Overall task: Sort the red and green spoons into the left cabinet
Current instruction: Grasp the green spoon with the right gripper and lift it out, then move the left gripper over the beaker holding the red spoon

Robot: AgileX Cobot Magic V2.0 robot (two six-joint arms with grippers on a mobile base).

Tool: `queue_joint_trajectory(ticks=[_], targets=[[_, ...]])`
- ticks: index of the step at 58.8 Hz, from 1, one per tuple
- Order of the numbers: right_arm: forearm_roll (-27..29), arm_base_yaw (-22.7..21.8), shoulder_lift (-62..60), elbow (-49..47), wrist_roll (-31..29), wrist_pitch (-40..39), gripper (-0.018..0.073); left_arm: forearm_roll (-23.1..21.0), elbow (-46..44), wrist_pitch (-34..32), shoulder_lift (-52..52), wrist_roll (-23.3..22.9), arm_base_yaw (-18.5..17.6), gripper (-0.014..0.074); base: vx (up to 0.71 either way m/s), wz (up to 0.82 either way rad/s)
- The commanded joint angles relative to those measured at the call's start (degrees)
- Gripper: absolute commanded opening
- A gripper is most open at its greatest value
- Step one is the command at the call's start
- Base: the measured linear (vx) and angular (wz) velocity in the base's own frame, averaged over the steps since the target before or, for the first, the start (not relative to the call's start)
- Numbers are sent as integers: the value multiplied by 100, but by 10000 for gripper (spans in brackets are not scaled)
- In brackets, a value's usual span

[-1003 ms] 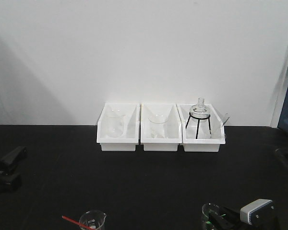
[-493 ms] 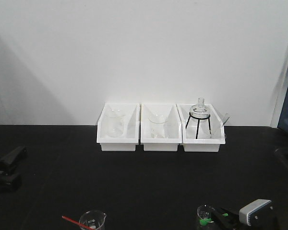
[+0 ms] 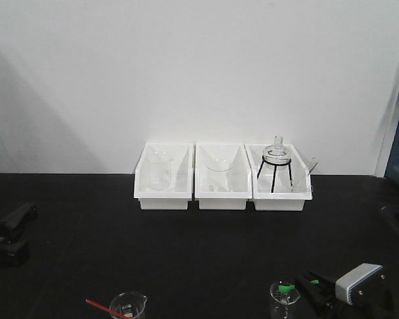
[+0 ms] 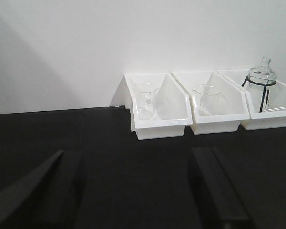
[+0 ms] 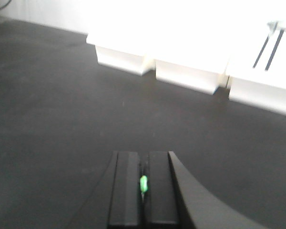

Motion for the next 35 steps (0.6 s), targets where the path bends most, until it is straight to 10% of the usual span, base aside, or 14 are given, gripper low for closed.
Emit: queue_joint_trajectory(ticks=[1, 19, 35], targets=[[42, -27, -484, -118, -60, -1198, -8, -30, -210, -474, -76, -38, 14, 554, 0, 0], [56, -37, -1564, -118, 234, -552, -6, -30, -210, -230, -76, -38, 14, 554, 0, 0], [510, -37, -3073, -118, 926, 1601, -5, 166, -116, 760, 614, -6, -12, 554, 0, 0]])
